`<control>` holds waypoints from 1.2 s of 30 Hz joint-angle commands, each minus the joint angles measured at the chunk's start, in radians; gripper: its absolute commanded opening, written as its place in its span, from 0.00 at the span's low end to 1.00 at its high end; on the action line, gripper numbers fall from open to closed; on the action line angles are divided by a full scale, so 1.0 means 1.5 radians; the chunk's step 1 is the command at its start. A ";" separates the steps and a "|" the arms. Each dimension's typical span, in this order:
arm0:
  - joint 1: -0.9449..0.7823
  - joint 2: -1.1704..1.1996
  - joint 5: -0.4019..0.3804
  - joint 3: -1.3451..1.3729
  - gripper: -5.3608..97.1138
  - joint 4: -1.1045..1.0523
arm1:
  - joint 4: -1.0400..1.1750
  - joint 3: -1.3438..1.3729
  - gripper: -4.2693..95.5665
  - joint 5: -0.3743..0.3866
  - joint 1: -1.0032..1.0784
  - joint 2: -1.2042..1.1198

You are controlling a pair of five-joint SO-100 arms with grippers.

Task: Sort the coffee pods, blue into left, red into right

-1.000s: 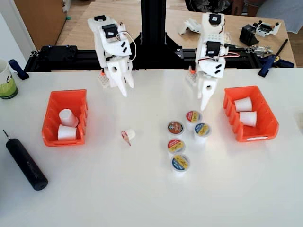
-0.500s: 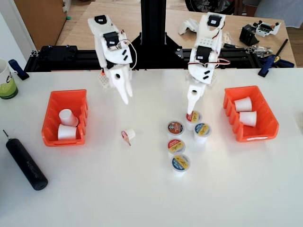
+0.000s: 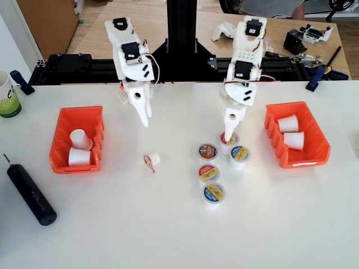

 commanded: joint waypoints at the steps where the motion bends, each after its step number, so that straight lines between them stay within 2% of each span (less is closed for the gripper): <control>1: 0.006 0.002 -0.001 -0.001 0.32 -0.007 | -0.007 -0.030 0.40 0.055 -0.003 -0.004; 21: 0.010 0.003 0.004 -0.001 0.31 -0.010 | -0.056 -0.013 0.44 0.057 -0.003 -0.057; 36: 0.022 0.002 0.004 0.005 0.29 -0.017 | -0.131 0.047 0.41 0.056 0.002 -0.097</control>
